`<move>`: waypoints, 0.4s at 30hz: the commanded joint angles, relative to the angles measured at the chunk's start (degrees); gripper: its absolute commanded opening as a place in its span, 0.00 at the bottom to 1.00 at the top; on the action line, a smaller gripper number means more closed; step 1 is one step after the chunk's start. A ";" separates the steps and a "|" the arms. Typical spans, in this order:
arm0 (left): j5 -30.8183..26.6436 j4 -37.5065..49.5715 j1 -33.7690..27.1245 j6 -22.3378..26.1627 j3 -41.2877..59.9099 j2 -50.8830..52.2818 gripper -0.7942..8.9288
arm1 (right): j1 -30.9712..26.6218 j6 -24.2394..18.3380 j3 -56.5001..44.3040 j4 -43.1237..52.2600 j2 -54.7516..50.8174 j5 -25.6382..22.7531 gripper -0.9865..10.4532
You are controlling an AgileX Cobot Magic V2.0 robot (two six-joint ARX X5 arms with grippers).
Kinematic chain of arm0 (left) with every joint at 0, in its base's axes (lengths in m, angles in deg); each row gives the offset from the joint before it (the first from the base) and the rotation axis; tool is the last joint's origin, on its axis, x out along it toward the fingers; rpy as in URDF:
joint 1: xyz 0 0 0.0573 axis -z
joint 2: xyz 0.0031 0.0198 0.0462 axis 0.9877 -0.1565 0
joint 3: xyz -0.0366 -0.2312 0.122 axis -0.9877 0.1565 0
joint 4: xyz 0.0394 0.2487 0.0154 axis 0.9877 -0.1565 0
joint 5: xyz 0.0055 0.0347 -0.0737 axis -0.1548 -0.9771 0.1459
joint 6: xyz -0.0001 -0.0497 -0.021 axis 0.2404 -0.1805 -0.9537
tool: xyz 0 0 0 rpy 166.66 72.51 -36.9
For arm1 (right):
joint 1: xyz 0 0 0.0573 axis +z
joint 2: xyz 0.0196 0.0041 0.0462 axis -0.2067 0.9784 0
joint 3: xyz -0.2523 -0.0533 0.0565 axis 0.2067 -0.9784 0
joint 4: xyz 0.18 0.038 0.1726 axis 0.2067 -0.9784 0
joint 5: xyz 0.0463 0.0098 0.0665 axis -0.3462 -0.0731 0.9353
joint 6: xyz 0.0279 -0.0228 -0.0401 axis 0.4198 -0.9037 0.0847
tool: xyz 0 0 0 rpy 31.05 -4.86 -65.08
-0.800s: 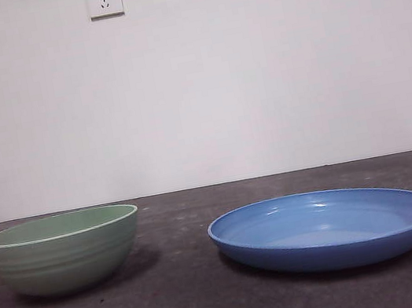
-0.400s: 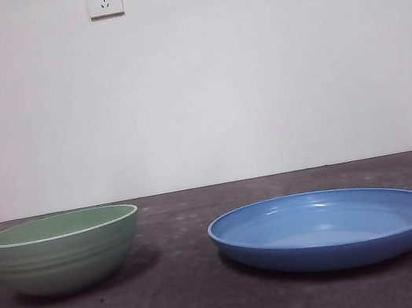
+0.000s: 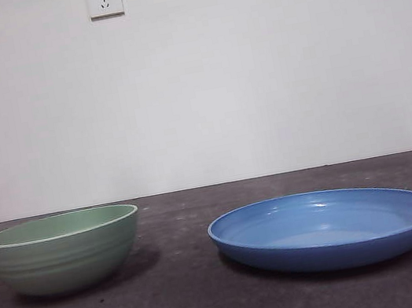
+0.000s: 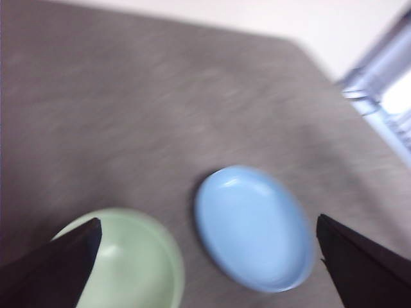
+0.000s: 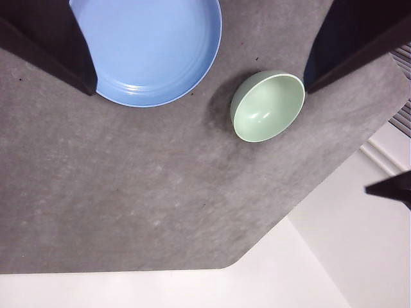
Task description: Place the green bowl on the blue plate
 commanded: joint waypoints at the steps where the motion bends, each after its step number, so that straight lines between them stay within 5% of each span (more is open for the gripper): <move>1: -4.52 -2.89 0.04 0.55 -1.07 -3.54 0.67 | 0.20 -0.83 0.94 0.48 0.22 0.00 0.54; 12: -11.04 -3.58 -1.95 4.92 -1.07 -22.18 0.66 | 0.20 -0.79 0.94 0.48 0.17 0.04 0.54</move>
